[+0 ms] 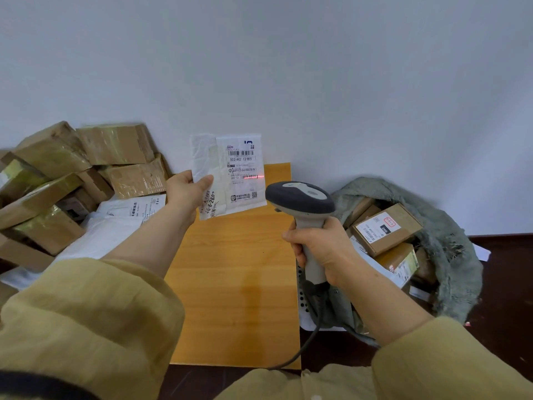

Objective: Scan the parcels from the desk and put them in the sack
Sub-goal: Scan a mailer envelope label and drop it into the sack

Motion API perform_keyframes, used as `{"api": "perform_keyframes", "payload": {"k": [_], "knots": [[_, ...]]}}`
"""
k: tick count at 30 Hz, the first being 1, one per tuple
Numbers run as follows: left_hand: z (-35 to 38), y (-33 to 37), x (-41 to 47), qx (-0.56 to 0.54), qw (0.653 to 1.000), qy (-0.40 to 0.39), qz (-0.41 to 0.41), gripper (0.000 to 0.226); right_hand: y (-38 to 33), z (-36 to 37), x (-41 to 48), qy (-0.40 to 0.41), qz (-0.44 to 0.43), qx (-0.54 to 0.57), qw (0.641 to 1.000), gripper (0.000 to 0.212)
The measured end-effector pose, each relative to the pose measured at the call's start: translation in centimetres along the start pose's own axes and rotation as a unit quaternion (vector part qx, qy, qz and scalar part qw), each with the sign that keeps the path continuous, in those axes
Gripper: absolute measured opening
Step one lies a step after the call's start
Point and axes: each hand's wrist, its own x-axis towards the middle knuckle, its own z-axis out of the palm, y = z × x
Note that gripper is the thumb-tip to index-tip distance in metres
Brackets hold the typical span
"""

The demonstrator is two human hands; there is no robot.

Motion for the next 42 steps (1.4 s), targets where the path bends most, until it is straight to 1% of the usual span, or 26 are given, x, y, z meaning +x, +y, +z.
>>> {"api": "perform_keyframes", "payload": {"k": [4,6,8,10,14,17,21,24,28,30,33,35,36,38,40,42], "knots": [[1.8,-0.2,-0.6,0.0,1.0,-0.013,-0.014,0.017,0.4,-1.0,0.1,0.007,0.007,0.029,1.0,0.009],[3.5,-0.8,-1.0,0.006,0.999,-0.026,-0.042,0.016,0.7,-1.7,0.0,0.018,0.017,0.048,0.999,0.007],[5.9,-1.9,-1.6,0.042,0.994,-0.048,-0.092,0.011,1.2,-3.0,-0.2,0.04,0.03,0.063,0.997,0.008],[8.7,-3.4,-2.3,0.071,0.981,-0.091,-0.155,0.003,2.0,-4.6,-0.5,0.066,0.046,0.082,0.993,0.008],[16.2,-6.8,-4.9,0.076,0.943,-0.186,-0.265,0.017,4.0,-8.9,-1.3,0.127,0.079,0.113,0.982,0.007],[22.0,-9.3,-7.0,0.083,0.917,-0.226,-0.318,0.014,5.8,-12.5,-2.2,0.178,0.095,0.14,0.969,0.006],[29.2,-12.2,-9.0,0.065,0.896,-0.259,-0.354,0.019,8.6,-16.7,-3.4,0.227,0.112,0.153,0.955,0.007],[33.8,-13.3,-9.6,0.046,0.89,-0.27,-0.365,0.023,10.1,-18.9,-4.3,0.247,0.114,0.165,0.948,0.007],[37.4,-13.8,-8.8,0.008,0.885,-0.27,-0.378,0.014,11.5,-19.9,-4.6,0.251,0.13,0.157,0.946,0.003],[37.2,-13.6,-8.7,0.027,0.894,-0.255,-0.369,0.011,11.7,-19.7,-4.2,0.239,0.142,0.147,0.949,0.003],[34.4,-12.9,-8.4,0.044,0.91,-0.24,-0.335,0.034,11.3,-18.0,-3.2,0.2,0.166,0.135,0.956,0.004],[31.3,-12.4,-7.8,0.065,0.927,-0.225,-0.293,0.051,10.5,-16.0,-2.4,0.156,0.178,0.136,0.962,0.004],[29.5,-12.0,-7.4,0.074,0.937,-0.214,-0.266,0.055,10.0,-14.7,-1.9,0.134,0.181,0.139,0.964,0.005],[25.4,-11.0,-6.8,0.089,0.953,-0.188,-0.22,0.055,9.2,-11.9,-1.0,0.09,0.188,0.142,0.968,0.005],[20.6,-10.0,-6.0,0.116,0.96,-0.17,-0.189,0.052,8.5,-8.4,-0.1,0.042,0.203,0.142,0.968,0.005],[15.2,-9.6,-4.7,0.147,0.967,-0.136,-0.16,0.049,8.0,-4.5,0.7,-0.002,0.219,0.137,0.966,0.003]]}}
